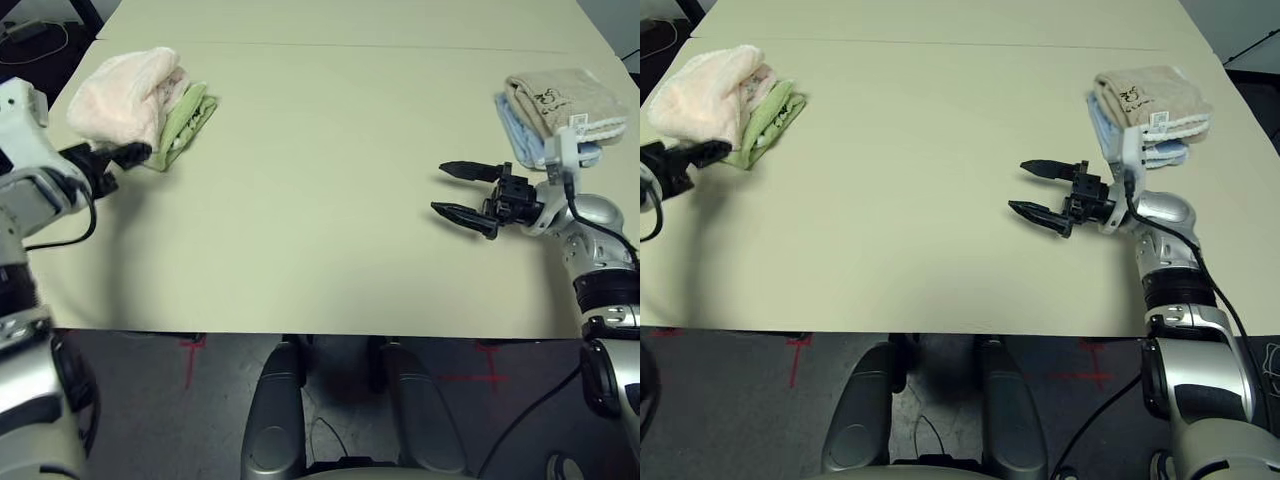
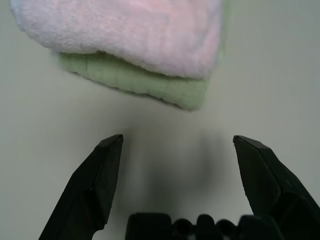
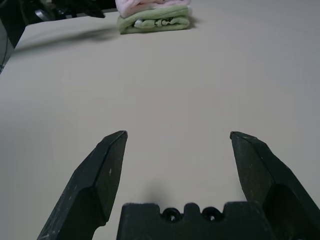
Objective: Fold the towel and set it aside.
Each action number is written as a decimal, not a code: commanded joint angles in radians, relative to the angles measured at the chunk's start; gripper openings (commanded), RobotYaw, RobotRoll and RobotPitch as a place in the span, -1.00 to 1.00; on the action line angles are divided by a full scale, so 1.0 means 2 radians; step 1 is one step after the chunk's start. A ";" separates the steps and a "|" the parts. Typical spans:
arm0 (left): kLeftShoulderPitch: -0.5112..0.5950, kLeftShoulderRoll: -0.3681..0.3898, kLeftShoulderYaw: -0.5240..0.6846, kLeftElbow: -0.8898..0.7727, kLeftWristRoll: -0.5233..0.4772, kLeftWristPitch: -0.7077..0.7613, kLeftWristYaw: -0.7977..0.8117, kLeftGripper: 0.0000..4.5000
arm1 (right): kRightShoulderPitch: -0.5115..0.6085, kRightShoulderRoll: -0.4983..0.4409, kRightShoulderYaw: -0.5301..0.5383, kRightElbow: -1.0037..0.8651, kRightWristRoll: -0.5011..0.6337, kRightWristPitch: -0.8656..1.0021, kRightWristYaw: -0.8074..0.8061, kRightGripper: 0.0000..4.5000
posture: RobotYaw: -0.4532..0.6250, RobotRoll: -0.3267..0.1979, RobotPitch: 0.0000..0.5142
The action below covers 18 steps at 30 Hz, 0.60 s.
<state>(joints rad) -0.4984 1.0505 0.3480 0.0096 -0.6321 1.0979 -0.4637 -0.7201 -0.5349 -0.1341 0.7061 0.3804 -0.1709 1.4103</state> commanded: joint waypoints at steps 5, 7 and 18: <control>-0.026 0.017 -0.035 -0.082 0.017 -0.137 -0.125 0.98 | -0.006 0.002 -0.006 0.003 0.008 0.003 0.000 1.00 | 0.03 0.25 0.01; -0.035 0.000 -0.052 -0.081 0.021 -0.200 -0.171 0.98 | -0.012 0.003 -0.009 0.009 0.008 0.002 -0.005 1.00 | 0.02 0.25 0.00; -0.112 -0.135 -0.164 0.086 0.127 -0.428 -0.264 0.98 | -0.034 0.046 -0.009 0.028 -0.006 -0.024 -0.082 1.00 | -0.04 0.25 -0.02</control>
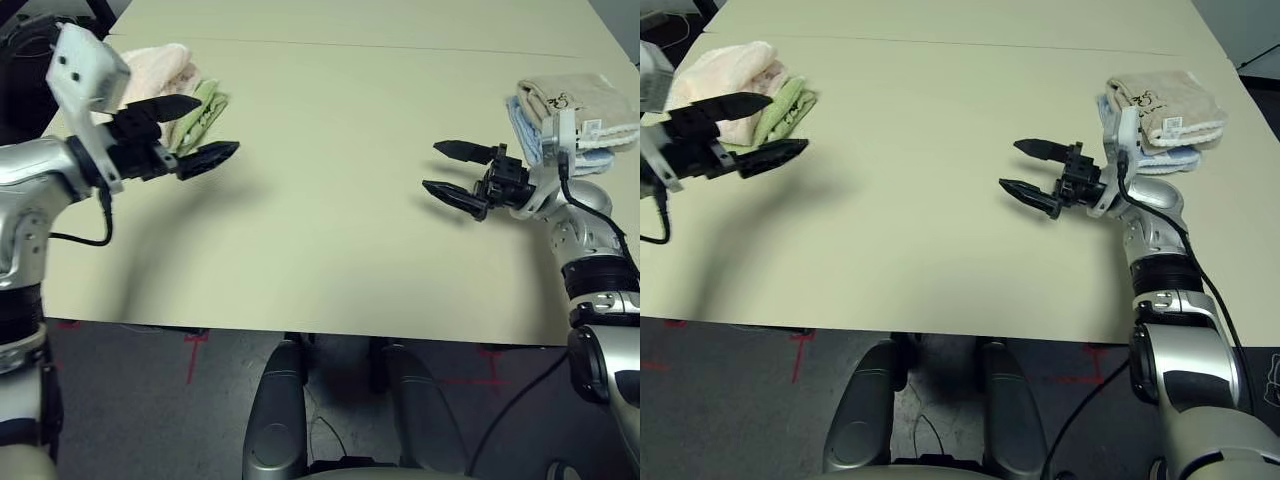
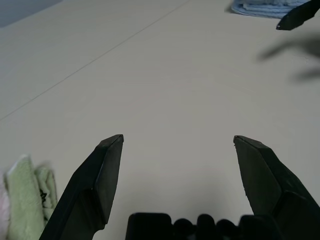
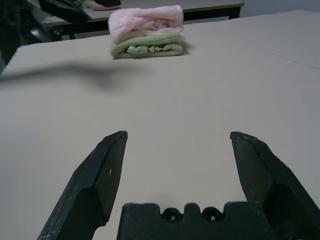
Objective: Fold the towel and set it aside.
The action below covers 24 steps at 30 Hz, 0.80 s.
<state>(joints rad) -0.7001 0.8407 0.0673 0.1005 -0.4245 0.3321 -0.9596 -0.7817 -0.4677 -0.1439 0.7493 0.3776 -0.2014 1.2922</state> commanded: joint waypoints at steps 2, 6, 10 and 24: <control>-0.026 -0.059 -0.031 0.087 0.044 -0.074 -0.008 0.98 | -0.005 0.021 -0.004 0.008 -0.013 -0.016 -0.053 1.00 | -0.05 0.25 -0.03; -0.062 -0.095 -0.022 0.177 0.101 -0.066 0.102 0.98 | -0.017 0.022 -0.010 0.026 -0.038 -0.026 -0.134 1.00 | -0.06 0.25 -0.04; -0.089 -0.136 0.039 0.220 0.101 -0.056 0.240 0.98 | -0.026 0.027 -0.022 0.048 -0.063 -0.040 -0.249 1.00 | -0.06 0.25 -0.06; -0.057 -0.220 0.093 0.284 0.109 -0.195 0.359 0.98 | -0.061 0.065 -0.061 0.146 -0.079 -0.119 -0.460 1.00 | -0.06 0.25 -0.09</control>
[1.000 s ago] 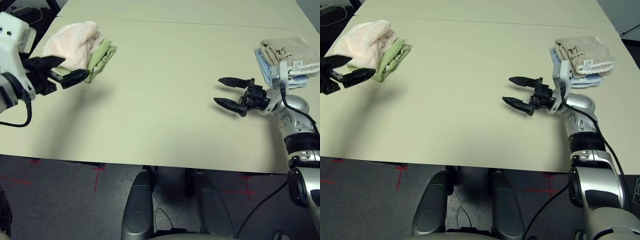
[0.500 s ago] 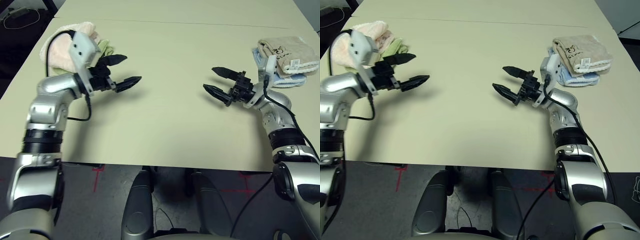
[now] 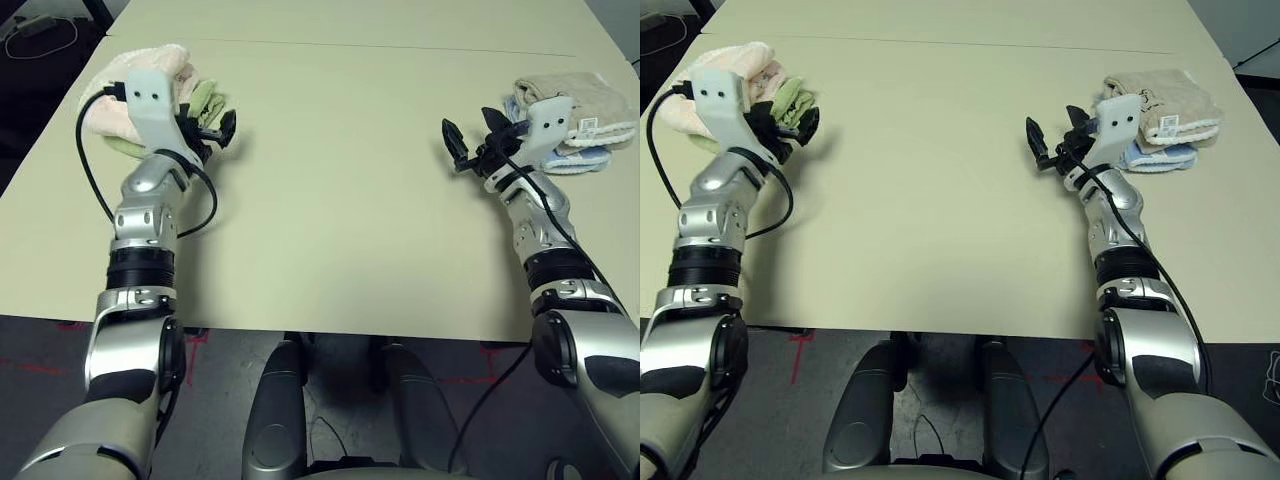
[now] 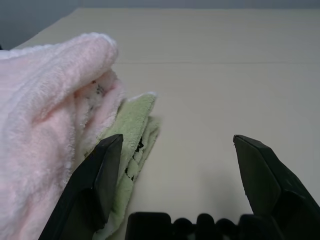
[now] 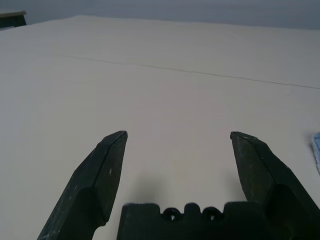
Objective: Fold the towel and set it aside.
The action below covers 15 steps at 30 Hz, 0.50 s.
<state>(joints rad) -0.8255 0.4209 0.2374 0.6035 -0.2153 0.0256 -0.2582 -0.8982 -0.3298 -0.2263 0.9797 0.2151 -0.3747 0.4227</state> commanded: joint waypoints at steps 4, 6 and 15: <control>-0.006 -0.008 0.007 0.069 0.013 -0.073 0.017 0.98 | -0.016 -0.015 -0.020 0.062 -0.012 -0.035 -0.057 1.00 | -0.07 0.25 -0.07; -0.011 -0.004 0.005 0.082 0.018 -0.078 0.018 0.98 | -0.018 -0.018 -0.020 0.068 -0.014 -0.031 -0.062 1.00 | -0.08 0.25 -0.07; -0.020 0.011 -0.012 0.135 0.051 -0.122 0.016 0.98 | -0.018 -0.031 -0.034 0.082 0.004 -0.016 -0.041 1.00 | -0.13 0.25 -0.06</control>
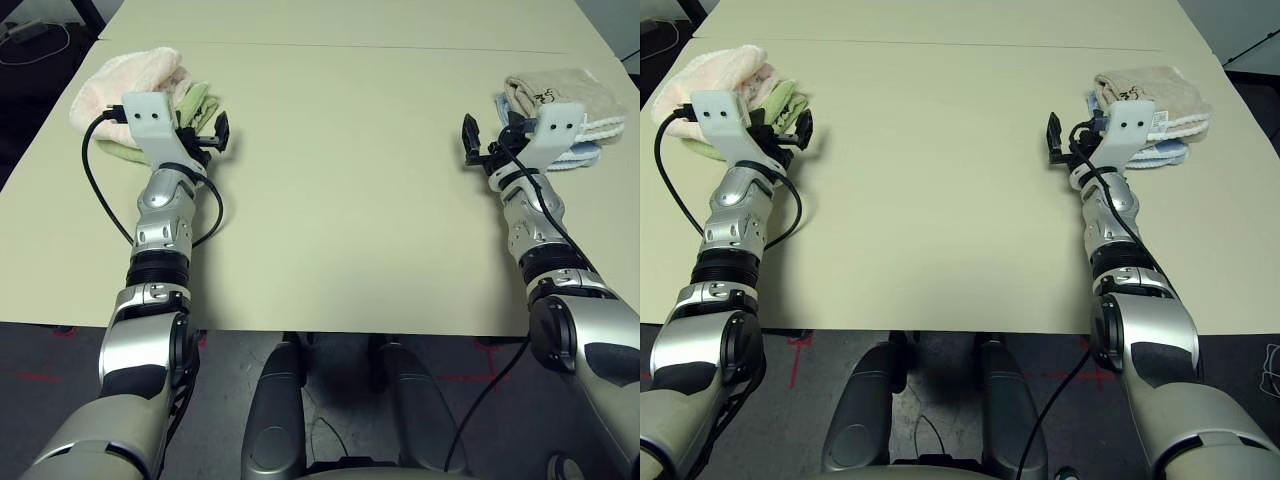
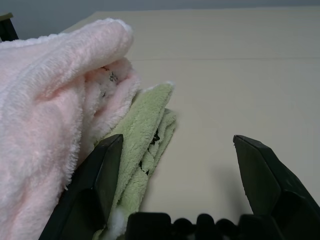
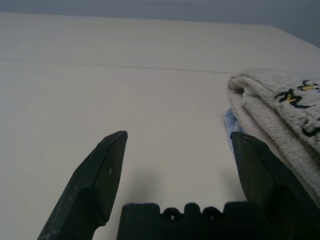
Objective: Fold the towel and set it aside.
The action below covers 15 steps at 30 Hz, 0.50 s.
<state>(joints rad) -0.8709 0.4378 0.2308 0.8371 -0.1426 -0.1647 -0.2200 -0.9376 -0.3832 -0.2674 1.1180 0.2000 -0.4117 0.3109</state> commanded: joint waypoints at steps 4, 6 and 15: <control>0.002 0.000 -0.015 0.027 0.015 -0.049 -0.031 0.98 | 0.002 -0.001 -0.026 0.014 0.018 -0.009 0.016 1.00 | -0.14 0.25 -0.06; 0.000 0.000 -0.015 0.033 0.014 -0.053 -0.041 0.98 | 0.004 -0.001 -0.029 0.015 0.017 -0.011 0.008 1.00 | -0.14 0.25 -0.07; -0.006 0.005 -0.004 0.048 0.007 -0.047 -0.055 0.98 | 0.001 -0.005 -0.028 0.011 0.008 -0.013 0.006 1.00 | -0.15 0.25 -0.08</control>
<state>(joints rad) -0.8870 0.4416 0.2187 0.9175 -0.1224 -0.2596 -0.3219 -0.9375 -0.3815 -0.3196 1.1317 0.2188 -0.4286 0.3217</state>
